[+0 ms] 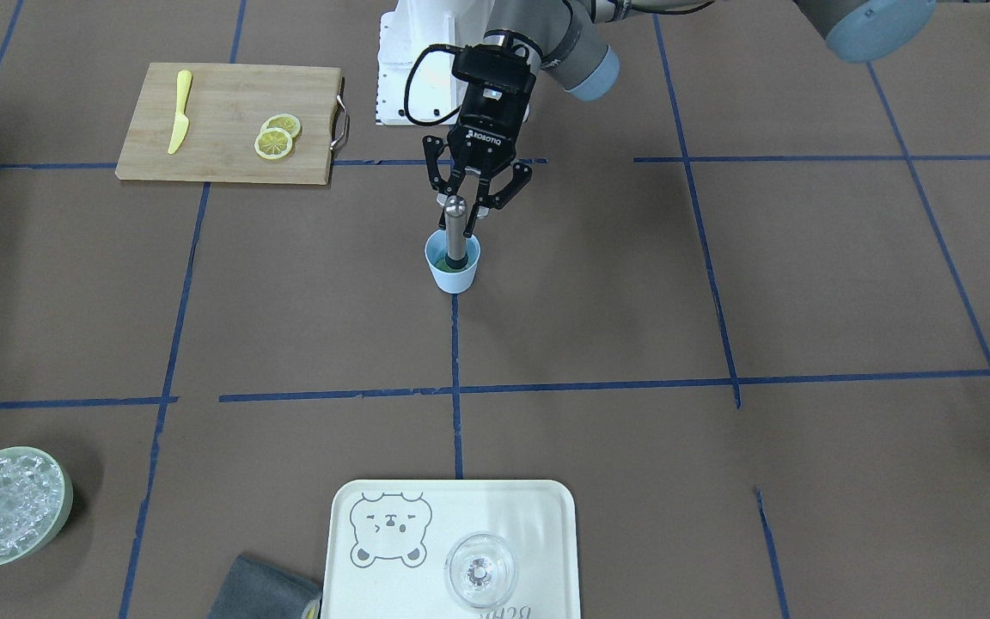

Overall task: Squeeze lemon into cup
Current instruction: 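Press the metal rod down into the blue cup with the left gripper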

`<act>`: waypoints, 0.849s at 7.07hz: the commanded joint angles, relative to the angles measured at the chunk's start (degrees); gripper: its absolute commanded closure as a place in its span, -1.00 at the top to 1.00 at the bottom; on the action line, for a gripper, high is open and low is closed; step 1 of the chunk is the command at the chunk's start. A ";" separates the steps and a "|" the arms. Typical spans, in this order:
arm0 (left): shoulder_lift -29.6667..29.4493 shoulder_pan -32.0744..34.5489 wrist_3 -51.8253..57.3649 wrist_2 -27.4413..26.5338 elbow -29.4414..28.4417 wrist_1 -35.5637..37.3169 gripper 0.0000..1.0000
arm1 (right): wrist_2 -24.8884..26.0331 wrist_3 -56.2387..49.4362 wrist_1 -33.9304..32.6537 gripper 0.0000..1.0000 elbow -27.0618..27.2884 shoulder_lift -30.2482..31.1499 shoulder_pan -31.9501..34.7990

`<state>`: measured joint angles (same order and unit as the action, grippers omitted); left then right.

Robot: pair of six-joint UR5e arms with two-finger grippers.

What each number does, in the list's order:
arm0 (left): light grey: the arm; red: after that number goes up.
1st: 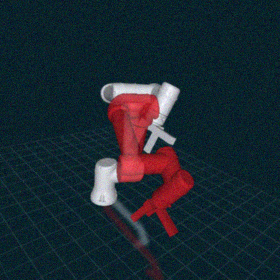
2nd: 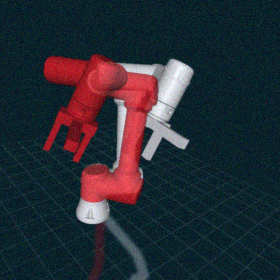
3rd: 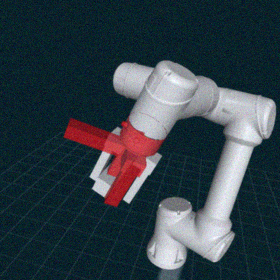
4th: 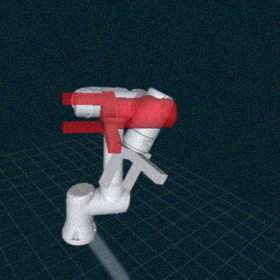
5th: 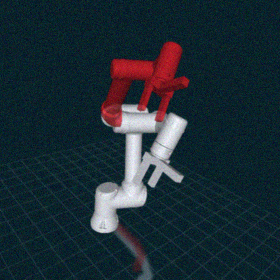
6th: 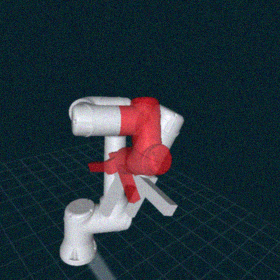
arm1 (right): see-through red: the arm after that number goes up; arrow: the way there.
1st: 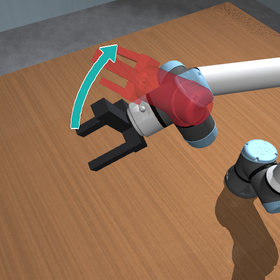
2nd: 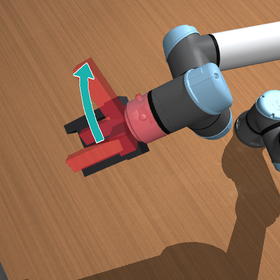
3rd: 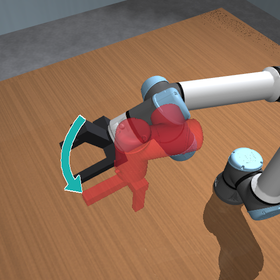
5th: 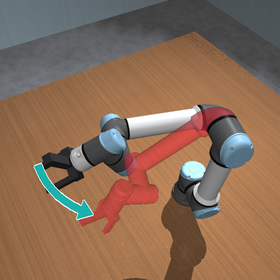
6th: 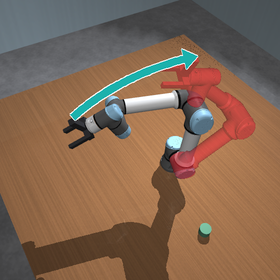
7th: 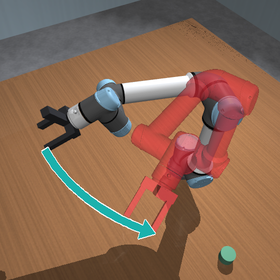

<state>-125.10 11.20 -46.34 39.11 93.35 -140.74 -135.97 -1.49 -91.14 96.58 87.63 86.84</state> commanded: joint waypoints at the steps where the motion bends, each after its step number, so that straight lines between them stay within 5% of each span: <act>1: -0.41 -0.91 -0.07 0.00 -3.16 -2.68 -1.00 | 0.00 -0.09 0.00 1.00 0.02 -0.09 0.00; 6: -0.14 -1.36 0.11 0.79 -2.39 -2.96 -1.00 | 0.00 -0.09 0.00 1.00 0.10 -0.35 0.00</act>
<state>-125.36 9.89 -46.30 39.43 90.28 -143.69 -135.97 -1.58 -91.15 96.63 87.29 86.84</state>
